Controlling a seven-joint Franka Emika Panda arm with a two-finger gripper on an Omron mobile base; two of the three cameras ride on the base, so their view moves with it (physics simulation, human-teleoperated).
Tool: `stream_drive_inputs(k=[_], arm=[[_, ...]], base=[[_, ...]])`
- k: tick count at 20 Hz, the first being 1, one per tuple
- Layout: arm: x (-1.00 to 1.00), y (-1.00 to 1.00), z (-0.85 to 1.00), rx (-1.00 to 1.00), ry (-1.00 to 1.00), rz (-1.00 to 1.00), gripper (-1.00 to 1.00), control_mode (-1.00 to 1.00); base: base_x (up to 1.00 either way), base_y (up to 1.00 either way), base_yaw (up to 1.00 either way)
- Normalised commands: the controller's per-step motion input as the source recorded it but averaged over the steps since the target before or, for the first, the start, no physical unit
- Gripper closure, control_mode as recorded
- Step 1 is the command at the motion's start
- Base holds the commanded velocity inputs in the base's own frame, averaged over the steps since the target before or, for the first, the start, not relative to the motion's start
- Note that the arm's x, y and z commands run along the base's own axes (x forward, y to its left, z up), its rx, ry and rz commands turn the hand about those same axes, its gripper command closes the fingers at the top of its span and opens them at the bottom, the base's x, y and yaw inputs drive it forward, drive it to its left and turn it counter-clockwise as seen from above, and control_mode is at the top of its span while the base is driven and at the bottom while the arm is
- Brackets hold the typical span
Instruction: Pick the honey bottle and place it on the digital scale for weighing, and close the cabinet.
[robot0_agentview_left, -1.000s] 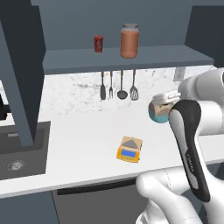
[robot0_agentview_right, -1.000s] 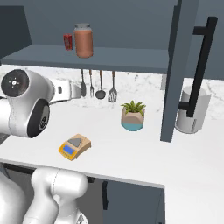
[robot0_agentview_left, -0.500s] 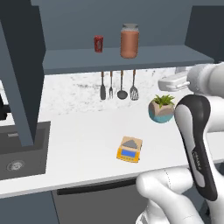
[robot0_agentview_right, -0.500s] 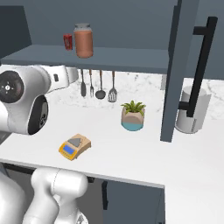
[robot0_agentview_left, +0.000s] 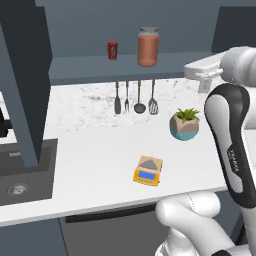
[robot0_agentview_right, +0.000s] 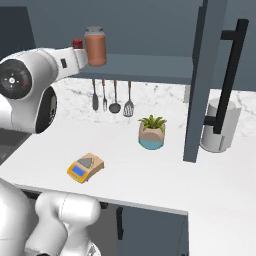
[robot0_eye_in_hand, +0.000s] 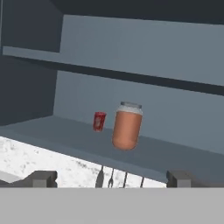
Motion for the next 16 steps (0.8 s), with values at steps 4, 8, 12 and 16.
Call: stream_drive_inputs(k=[4,8,12,16], arm=[[0.22,0.0,0.44,0.05,0.0,0.08,-1.0,-1.0],[0.45,0.01,0.0,0.03,-0.11,0.03,-1.0,-1.0],[0.67,0.15,-0.04,0.04,-0.02,0.01,-1.0,-1.0],[0.74,0.17,-0.19,0.13,0.0,0.01,-1.0,-1.0]], base=[[0.0,0.0,0.0],[0.0,0.0,0.0],[0.0,0.0,0.0],[0.0,0.0,0.0]])
